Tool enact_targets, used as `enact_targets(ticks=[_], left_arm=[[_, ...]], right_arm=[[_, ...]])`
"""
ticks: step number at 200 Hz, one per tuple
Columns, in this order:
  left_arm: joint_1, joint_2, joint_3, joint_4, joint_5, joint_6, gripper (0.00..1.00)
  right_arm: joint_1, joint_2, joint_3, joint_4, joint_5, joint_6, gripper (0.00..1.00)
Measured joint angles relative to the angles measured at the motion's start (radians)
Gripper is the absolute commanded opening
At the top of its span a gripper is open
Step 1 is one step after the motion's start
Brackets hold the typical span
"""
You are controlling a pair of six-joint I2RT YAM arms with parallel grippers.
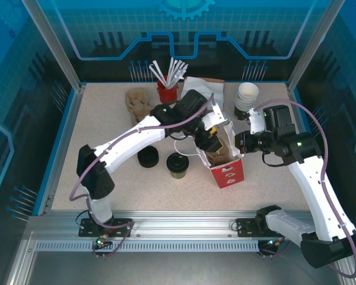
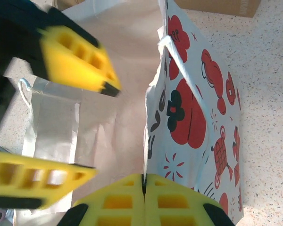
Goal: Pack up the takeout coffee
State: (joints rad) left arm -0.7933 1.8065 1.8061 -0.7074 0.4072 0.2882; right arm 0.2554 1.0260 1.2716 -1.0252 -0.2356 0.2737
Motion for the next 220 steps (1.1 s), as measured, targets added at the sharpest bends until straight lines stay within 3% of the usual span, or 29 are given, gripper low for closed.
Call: enact_targets(ticks=[58, 104, 180, 220], left_arm=[[0.000, -0.203, -0.038, 0.093, -0.098, -0.166, 0.70], [0.000, -0.309, -0.181, 0.191, -0.227, -0.385, 0.65], [0.000, -0.359, -0.328, 0.198, -0.483, -0.749, 0.59], [0.000, -0.349, -0.333, 0.166, -0.536, -0.866, 0.57]], right_arm=[[0.000, -0.040, -0.021, 0.031, -0.001, 0.034, 0.00], [0.000, -0.057, -0.053, 0.076, 0.000, 0.100, 0.00], [-0.001, -0.073, -0.081, 0.143, -0.001, 0.224, 0.00], [-0.001, -0.080, -0.095, 0.171, -0.006, 0.262, 0.00]])
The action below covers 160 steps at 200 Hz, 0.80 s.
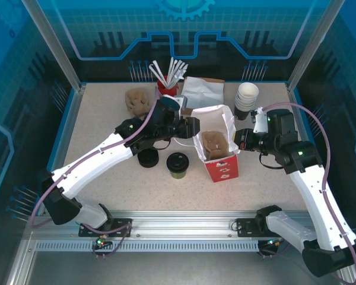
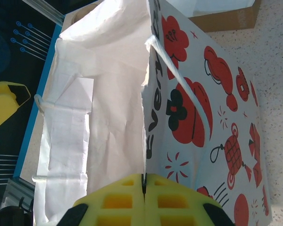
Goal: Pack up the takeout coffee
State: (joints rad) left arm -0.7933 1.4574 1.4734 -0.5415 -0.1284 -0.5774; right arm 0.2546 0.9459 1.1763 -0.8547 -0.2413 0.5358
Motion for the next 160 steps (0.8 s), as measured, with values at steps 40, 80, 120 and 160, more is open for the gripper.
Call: enact_targets(ticks=[40, 80, 120, 160], left_arm=[[0.000, 0.059, 0.000, -0.023, -0.006, -0.072, 0.49], [0.000, 0.102, 0.000, -0.030, -0.006, -0.111, 0.34], [0.000, 0.113, 0.000, -0.029, -0.005, -0.130, 0.16], [0.000, 0.115, 0.003, -0.025, 0.005, -0.127, 0.09]], right_arm=[[0.000, -0.006, -0.024, 0.015, -0.004, 0.034, 0.00], [0.000, -0.008, -0.045, 0.036, -0.021, 0.068, 0.00], [0.000, -0.007, -0.047, 0.040, -0.028, 0.078, 0.10], [-0.018, -0.004, 0.009, -0.036, -0.005, 0.048, 0.39]])
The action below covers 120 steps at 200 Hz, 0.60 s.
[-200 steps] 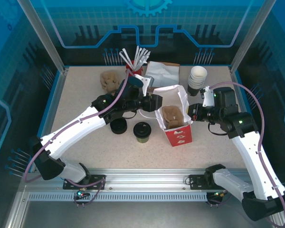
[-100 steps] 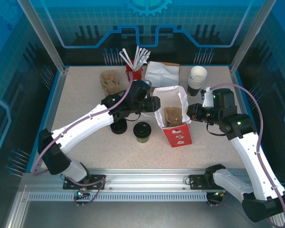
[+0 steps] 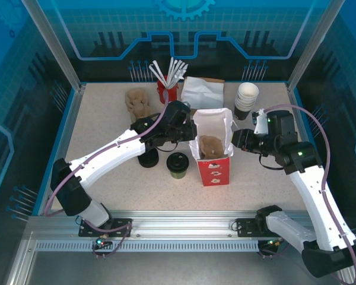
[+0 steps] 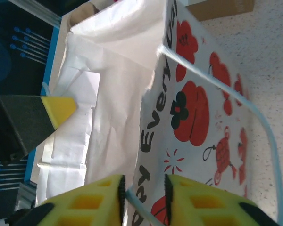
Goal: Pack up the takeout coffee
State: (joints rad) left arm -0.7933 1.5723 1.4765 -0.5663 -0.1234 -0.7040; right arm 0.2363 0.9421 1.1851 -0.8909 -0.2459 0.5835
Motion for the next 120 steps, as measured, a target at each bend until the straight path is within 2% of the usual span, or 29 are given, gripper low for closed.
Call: enact_targets(ticks=[39, 67, 120], left_arm=[[0.000, 0.021, 0.016, 0.023, 0.020, 0.007, 0.06], [0.000, 0.030, 0.020, 0.035, 0.039, 0.007, 0.06], [0.000, 0.031, 0.020, 0.042, 0.057, 0.007, 0.06]], right_arm=[[-0.042, 0.005, 0.141, -0.112, 0.054, -0.077, 0.47], [-0.074, 0.021, 0.165, -0.134, 0.061, -0.118, 0.50], [-0.110, 0.201, 0.164, -0.109, 0.021, -0.165, 0.55]])
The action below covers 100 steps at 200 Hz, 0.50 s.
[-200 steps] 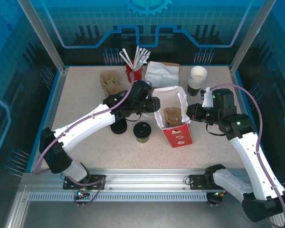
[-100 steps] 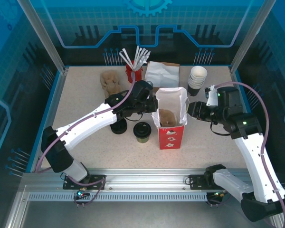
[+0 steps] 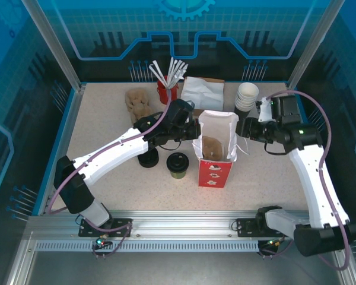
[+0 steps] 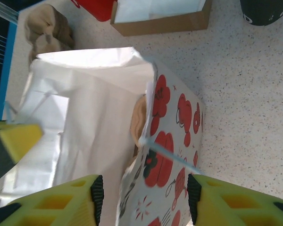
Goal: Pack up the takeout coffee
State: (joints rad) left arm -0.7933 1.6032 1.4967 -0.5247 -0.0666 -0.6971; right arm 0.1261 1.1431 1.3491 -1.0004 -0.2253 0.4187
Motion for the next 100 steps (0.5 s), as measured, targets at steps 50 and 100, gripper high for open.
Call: enact_targets(ticks=[50, 100], left_arm=[[0.000, 0.002, 0.001, 0.007, 0.012, 0.000, 0.06], [0.000, 0.009, 0.021, 0.007, 0.027, 0.002, 0.10]], right_arm=[[-0.003, 0.075, -0.002, 0.059, -0.064, -0.034, 0.47], [-0.003, 0.126, -0.010, 0.082, -0.093, -0.056, 0.06]])
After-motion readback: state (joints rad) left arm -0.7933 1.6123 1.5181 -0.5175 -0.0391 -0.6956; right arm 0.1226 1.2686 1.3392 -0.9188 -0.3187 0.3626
